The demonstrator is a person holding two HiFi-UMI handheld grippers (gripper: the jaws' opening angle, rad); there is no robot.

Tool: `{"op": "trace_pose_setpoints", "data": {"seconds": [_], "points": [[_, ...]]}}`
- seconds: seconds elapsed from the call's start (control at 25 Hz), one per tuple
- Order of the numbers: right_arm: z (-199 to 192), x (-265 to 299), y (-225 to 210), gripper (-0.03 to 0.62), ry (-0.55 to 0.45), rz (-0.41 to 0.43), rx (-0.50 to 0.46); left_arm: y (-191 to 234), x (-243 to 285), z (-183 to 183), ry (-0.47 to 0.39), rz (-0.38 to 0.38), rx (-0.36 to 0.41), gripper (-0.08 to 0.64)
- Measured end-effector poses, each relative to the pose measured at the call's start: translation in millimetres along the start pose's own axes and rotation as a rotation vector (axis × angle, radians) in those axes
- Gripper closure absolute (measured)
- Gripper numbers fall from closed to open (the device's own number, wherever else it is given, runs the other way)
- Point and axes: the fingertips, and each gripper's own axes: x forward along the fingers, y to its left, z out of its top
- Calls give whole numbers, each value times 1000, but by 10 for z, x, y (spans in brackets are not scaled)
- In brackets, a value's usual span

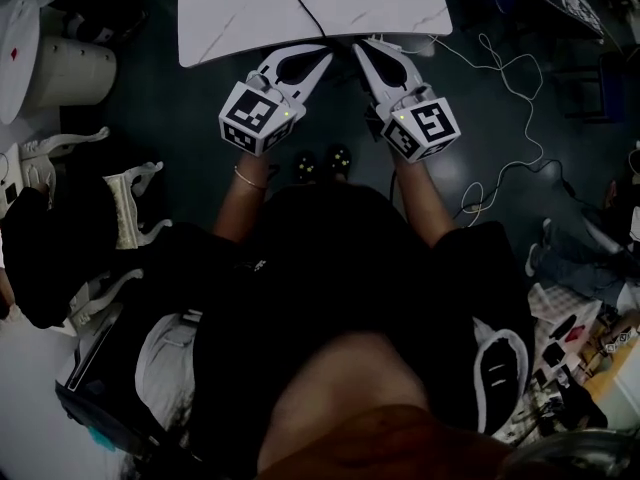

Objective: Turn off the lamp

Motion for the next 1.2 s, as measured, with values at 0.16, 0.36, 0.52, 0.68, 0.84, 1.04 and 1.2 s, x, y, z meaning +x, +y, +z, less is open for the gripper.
{"op": "trace_pose_setpoints", "data": {"seconds": [0.16,0.36,0.52,0.68,0.84,1.04,1.2], "points": [[105,-28,1,592,-10,2,-16,-4,28,117,-25,-11,18,554],[218,-30,14,592,-26,3,-36,1,52,205,-36,-34,51,554],[272,-67,1,592,-35,3,-39,-18,86,258,-38,-42,52,554],[282,-117,-17,592,-31,-3,-46,-48,123,227,-31,-56,46,554],[286,-136,-47,592,-31,-11,-46,-33,160,205,-19,-55,49,554],[251,-165,-39,592,-26,-13,-44,-51,151,169,-30,-66,52,554],[229,-158,-28,592,-25,-15,-35,-31,133,174,-26,-57,37,554]]}}
